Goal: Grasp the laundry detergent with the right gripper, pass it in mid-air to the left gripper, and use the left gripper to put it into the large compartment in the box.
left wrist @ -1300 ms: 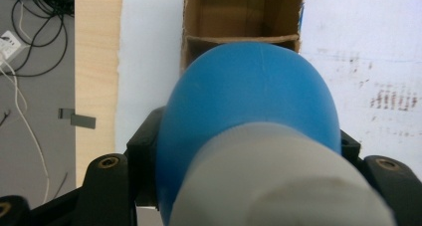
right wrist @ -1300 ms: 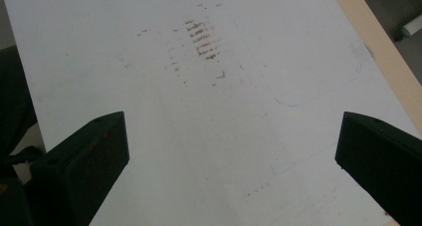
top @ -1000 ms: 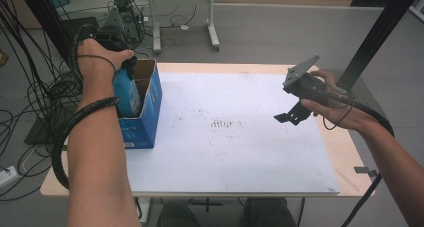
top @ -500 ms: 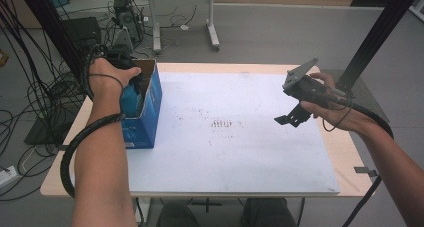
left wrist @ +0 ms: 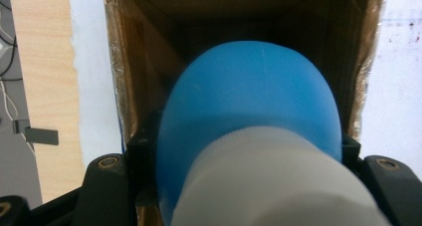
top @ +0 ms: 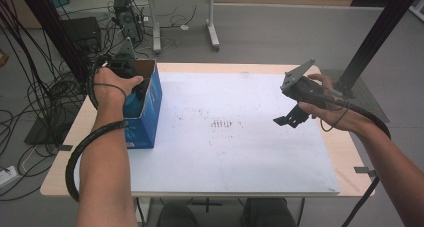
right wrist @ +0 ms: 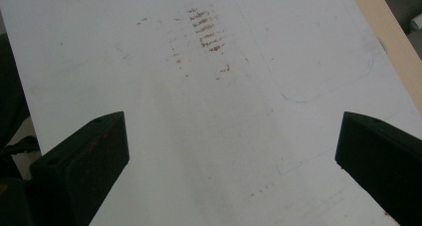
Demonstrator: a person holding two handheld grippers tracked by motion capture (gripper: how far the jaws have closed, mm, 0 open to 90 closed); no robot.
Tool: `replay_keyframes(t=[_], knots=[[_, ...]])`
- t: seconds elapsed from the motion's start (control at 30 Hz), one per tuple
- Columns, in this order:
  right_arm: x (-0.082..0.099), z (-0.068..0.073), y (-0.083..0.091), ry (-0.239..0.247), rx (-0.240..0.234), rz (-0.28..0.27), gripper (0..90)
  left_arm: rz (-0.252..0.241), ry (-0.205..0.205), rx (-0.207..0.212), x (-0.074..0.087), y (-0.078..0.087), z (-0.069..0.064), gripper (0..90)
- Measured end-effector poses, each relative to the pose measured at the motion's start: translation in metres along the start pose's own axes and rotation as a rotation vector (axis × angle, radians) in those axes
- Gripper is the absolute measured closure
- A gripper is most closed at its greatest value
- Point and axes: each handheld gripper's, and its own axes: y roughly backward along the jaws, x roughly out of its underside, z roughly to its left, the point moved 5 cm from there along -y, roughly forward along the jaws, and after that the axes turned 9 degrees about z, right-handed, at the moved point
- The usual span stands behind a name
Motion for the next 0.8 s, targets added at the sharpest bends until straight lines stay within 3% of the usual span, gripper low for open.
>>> replay_keyframes(t=[0.8], knots=[[0.003, 0.001, -0.004, 0.002, 0.000, 0.010, 0.4, 0.023, -0.011, -0.005, 0.001, -0.022, 0.001, 37.6]])
